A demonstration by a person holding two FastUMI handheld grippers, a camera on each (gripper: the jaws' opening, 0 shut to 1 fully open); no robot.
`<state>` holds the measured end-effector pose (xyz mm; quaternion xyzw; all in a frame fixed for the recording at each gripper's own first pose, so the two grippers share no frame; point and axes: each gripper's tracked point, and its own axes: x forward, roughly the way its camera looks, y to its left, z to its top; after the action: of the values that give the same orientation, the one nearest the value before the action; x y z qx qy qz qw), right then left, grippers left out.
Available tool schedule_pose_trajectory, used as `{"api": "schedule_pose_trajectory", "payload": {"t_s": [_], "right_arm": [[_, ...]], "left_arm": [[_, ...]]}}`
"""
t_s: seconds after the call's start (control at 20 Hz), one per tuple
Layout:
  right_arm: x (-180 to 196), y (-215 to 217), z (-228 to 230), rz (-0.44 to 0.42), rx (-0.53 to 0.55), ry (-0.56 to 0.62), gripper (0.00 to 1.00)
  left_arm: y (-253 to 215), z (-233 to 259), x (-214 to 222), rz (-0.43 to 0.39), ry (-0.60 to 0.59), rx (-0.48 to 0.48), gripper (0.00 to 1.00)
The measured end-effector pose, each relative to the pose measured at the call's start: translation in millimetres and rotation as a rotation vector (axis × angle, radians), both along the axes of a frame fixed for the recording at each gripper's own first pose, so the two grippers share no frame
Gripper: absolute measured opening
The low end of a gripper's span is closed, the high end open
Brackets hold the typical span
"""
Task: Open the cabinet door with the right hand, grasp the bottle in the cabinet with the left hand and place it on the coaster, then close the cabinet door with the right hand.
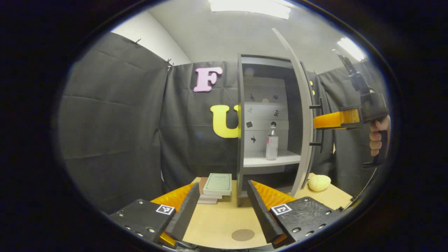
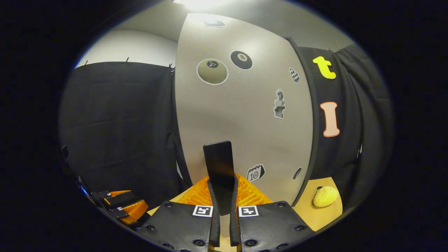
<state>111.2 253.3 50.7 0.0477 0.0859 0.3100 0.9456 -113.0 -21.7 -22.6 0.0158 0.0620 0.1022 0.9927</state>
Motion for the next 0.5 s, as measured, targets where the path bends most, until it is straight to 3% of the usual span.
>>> {"api": "schedule_pose_trajectory", "payload": {"t_s": [0.35, 0.5], "right_arm": [[3.8, -6.0, -1.7, -0.023, 0.019, 0.011, 0.09], [5.2, -10.5, -1.6, -0.056, 0.026, 0.012, 0.09]], "left_arm": [[-19.1, -4.8, -7.4, 0.054, 0.002, -0.167, 0.82], [-18.4, -2.7, -10.5, 0.081, 0.003, -0.165, 0.82]]}}
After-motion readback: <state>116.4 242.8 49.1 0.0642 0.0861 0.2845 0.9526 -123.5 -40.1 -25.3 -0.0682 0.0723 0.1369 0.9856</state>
